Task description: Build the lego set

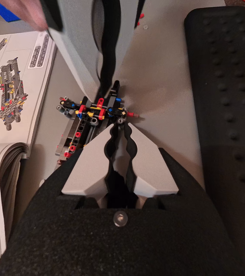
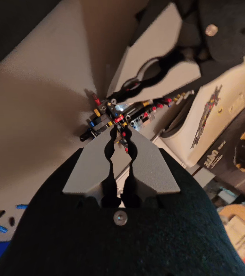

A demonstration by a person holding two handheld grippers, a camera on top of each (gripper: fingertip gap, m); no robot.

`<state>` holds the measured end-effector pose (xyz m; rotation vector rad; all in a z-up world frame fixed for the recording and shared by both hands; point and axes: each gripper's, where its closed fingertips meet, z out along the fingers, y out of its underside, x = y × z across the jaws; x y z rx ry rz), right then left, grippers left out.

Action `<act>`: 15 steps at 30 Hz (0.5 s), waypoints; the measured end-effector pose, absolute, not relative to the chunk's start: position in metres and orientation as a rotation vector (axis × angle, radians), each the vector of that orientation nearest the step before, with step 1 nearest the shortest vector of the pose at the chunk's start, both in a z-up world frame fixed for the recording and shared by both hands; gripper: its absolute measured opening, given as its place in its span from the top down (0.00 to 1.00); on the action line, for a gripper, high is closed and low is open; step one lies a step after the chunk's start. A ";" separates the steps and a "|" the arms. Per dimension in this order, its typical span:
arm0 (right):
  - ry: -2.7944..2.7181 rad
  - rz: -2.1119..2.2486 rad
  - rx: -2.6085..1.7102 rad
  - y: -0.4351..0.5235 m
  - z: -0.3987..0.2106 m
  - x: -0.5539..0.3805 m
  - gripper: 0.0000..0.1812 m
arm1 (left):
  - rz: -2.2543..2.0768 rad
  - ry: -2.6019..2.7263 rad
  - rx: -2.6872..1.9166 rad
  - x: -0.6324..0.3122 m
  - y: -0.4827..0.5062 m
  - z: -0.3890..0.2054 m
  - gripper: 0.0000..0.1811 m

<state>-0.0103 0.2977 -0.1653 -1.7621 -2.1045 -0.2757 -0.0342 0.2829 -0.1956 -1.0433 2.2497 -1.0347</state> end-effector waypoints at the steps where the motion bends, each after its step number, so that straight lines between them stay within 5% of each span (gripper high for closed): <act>1: -2.009 -0.236 -1.819 0.299 -0.161 -0.007 0.93 | -1.032 2.251 -1.044 -0.034 0.283 -0.196 0.97; 7: -1.323 0.190 -2.269 0.282 -0.174 0.007 0.72 | -1.044 2.242 -1.064 -0.033 0.284 -0.195 0.97; 15: -0.968 -0.155 -2.191 0.287 -0.187 0.018 0.73 | -1.063 2.241 -1.093 -0.032 0.286 -0.195 0.96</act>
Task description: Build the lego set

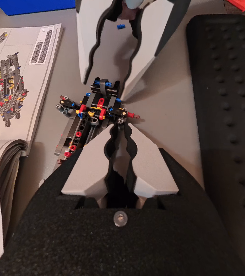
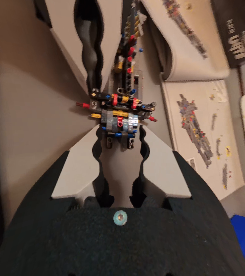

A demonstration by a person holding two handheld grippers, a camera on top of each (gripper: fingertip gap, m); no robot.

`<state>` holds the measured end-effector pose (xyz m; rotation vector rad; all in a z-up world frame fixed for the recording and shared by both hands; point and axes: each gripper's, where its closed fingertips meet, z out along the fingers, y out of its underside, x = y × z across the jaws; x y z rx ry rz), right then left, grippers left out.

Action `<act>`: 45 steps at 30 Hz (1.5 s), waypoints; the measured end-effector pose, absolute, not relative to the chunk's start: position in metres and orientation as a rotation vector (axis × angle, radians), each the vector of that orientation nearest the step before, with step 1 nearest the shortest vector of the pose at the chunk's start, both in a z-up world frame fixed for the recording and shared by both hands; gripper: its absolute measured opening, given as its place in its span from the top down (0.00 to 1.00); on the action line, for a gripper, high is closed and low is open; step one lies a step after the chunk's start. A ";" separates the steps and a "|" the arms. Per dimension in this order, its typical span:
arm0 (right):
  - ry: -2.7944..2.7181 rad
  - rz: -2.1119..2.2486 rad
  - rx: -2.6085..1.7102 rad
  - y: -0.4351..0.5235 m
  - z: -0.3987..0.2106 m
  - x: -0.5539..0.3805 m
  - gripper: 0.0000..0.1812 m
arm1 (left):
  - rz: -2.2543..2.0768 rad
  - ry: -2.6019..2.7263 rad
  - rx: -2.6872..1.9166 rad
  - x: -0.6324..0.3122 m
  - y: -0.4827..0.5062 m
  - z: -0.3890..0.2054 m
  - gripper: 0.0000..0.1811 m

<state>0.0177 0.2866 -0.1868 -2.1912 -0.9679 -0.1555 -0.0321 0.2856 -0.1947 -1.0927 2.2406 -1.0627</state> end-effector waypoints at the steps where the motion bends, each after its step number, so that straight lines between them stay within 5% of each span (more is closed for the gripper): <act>1: -0.937 -0.174 -2.171 0.289 -0.184 0.022 0.75 | -1.059 2.241 -1.092 -0.032 0.286 -0.195 0.96; 16: -0.817 0.343 -2.373 0.291 -0.202 0.012 0.61 | -1.045 2.225 -1.088 -0.031 0.287 -0.194 0.97; 24: -0.775 0.348 -2.421 0.296 -0.206 0.011 0.64 | -0.997 2.248 -1.072 -0.037 0.289 -0.198 0.97; 33: -0.846 0.351 -2.409 0.297 -0.206 0.012 0.67 | -1.082 2.150 -1.090 -0.044 0.331 -0.155 0.85; 38: -0.984 0.260 -2.362 0.299 -0.201 0.018 0.68 | -1.031 2.425 -1.183 -0.035 0.369 -0.166 0.61; 45: -1.158 0.161 -2.309 0.301 -0.196 0.019 0.68 | -1.463 2.777 -1.559 -0.016 0.340 -0.168 0.65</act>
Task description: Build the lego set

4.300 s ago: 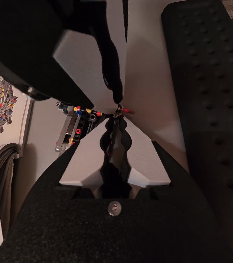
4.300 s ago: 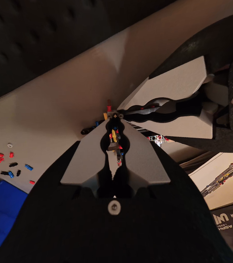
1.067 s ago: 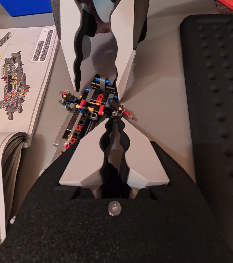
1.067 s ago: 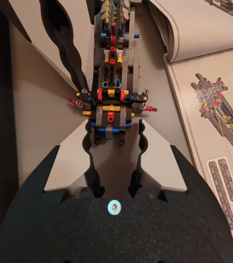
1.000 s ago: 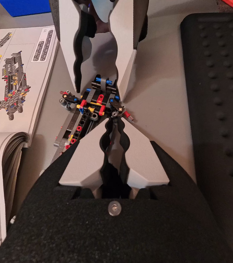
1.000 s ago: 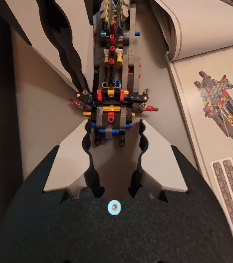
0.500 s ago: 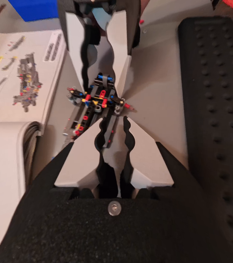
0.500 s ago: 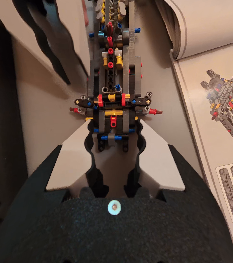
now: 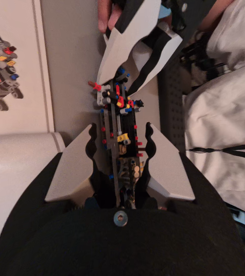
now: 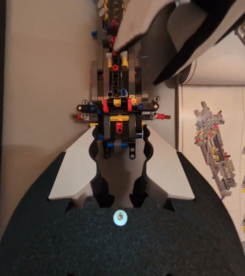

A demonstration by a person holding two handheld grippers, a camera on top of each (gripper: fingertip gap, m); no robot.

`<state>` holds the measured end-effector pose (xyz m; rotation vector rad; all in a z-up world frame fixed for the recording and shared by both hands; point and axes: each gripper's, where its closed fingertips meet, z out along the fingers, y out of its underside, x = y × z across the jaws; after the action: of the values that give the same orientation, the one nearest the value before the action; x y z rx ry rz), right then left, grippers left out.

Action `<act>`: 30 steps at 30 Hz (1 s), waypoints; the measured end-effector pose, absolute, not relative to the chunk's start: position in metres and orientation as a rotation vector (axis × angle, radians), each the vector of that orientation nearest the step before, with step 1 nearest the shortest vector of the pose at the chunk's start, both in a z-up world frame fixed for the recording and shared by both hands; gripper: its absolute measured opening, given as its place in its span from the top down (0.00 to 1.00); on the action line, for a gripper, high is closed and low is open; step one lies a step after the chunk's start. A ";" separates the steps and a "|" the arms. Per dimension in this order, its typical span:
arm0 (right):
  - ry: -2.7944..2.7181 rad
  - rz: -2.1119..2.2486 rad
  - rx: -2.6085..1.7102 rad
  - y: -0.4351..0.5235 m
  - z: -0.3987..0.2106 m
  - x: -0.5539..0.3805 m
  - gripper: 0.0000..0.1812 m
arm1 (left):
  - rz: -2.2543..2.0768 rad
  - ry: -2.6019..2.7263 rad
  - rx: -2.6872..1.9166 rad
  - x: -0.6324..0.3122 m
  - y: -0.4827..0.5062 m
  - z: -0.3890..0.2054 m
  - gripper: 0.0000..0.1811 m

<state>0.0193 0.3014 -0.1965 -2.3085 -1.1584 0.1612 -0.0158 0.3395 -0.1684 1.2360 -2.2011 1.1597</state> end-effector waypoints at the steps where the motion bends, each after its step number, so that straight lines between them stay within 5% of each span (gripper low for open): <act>1: -1.178 0.140 -2.287 0.303 -0.195 0.020 0.68 | 1.155 -2.153 1.224 -0.012 0.336 -0.168 0.66; 14: -1.258 0.016 -2.198 0.314 -0.191 0.030 0.69 | 1.268 -1.872 1.410 0.012 0.331 -0.170 0.80; 30: -1.323 -0.161 -2.120 0.323 -0.179 0.039 0.69 | 1.263 -1.899 1.512 0.014 0.329 -0.172 0.74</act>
<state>0.0391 0.3227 -0.1795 -2.1198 -1.3231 -0.1607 0.0137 0.3292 -0.1722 1.5123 -1.8987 1.2633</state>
